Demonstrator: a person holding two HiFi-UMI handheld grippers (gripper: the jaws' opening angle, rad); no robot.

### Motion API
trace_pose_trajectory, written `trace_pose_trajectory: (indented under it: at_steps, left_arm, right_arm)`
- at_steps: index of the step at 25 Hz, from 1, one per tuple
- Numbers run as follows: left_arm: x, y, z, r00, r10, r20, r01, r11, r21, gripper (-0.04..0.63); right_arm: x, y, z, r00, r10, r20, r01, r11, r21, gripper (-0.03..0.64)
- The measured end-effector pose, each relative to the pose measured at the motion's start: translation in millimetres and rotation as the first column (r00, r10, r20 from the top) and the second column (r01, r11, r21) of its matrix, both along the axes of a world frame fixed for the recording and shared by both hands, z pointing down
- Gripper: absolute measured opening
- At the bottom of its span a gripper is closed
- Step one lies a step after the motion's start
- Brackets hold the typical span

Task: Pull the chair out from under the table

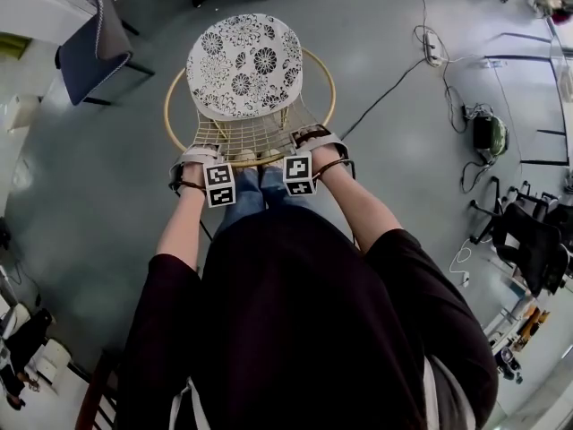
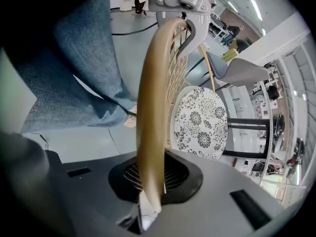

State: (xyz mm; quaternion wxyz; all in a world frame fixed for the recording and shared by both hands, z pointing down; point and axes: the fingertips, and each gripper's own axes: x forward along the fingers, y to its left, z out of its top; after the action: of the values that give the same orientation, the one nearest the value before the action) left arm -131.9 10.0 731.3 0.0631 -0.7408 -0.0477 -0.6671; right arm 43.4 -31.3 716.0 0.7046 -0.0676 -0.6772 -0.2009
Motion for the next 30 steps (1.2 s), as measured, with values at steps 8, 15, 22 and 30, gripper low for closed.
trace_pose_trajectory:
  at_steps: [8,15,22,30]
  left_arm:
    - [-3.2,-0.7,0.6,1.000,0.001,-0.005,-0.001,1.000,-0.002,0.069]
    - [11.3,-3.6,-20.6,0.985,-0.101,-0.143,0.092,0.993,-0.069,0.160]
    - [1.5,-10.9,-73.0,0.952,-0.161,-0.260,0.150,0.987,-0.063,0.164]
    - [-6.6,-60.1,-147.3,0.852,-0.313,-0.420,0.366,0.929,0.049,0.027]
  right_arm:
    - [-3.7,-1.7,1.1,1.000,0.008,-0.007,-0.008,1.000,-0.005,0.038]
    - [-7.3,3.3,-9.3,0.983,0.161,0.091,-0.151,0.983,-0.104,0.123]
    - [0.5,4.6,-49.9,0.961,0.235,0.143,-0.211,0.963,-0.166,0.123]
    - [-14.4,-40.5,-126.6,0.848,0.391,0.358,-0.374,0.920,-0.119,0.036]
